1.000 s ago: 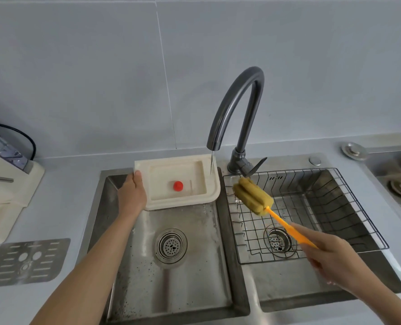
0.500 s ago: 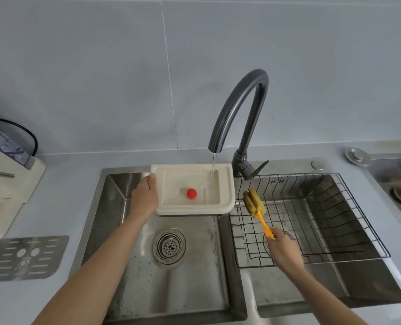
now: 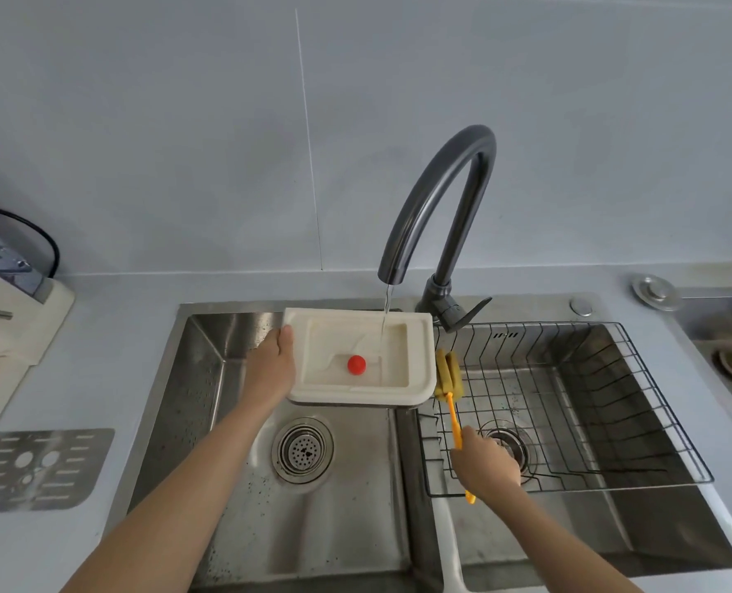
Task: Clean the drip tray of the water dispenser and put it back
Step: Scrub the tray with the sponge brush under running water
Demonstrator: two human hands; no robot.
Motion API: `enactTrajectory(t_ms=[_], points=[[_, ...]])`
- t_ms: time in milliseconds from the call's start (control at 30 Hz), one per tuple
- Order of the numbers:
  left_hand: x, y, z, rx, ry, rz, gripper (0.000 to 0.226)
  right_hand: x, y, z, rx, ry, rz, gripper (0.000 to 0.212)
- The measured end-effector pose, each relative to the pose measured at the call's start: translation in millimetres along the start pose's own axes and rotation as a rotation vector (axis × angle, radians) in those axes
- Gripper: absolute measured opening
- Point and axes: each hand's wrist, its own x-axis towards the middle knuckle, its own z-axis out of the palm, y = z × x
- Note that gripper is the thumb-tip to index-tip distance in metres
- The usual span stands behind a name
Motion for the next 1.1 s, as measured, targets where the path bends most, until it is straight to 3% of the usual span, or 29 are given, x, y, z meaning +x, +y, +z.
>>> enactTrajectory(t_ms=[167, 467, 767, 967, 1100], points=[[1.0, -1.9, 0.2, 0.01, 0.002, -0.003, 0.045, 11.5, 6.2, -13.5, 0.121, -0.016, 0.002, 0.03], [6.2, -5.8, 0.6, -0.02, -0.004, -0.03, 0.044, 16.9, -16.2, -90.3, 0.804, 0.045, -0.184, 0.072], [11.3, -7.8, -1.6, -0.057, 0.019, -0.044, 0.045, 40.3, -35.9, -113.0, 1.139, -0.103, -0.158, 0.066], [15.6, -12.4, -4.1, -0.043, 0.026, -0.065, 0.046, 51.1, -47.8, -118.2, 1.144, -0.078, -0.118, 0.076], [16.8, -15.0, -3.8, -0.058, 0.03, -0.078, 0.045, 51.4, -55.3, -122.2, 1.227, -0.151, -0.159, 0.074]])
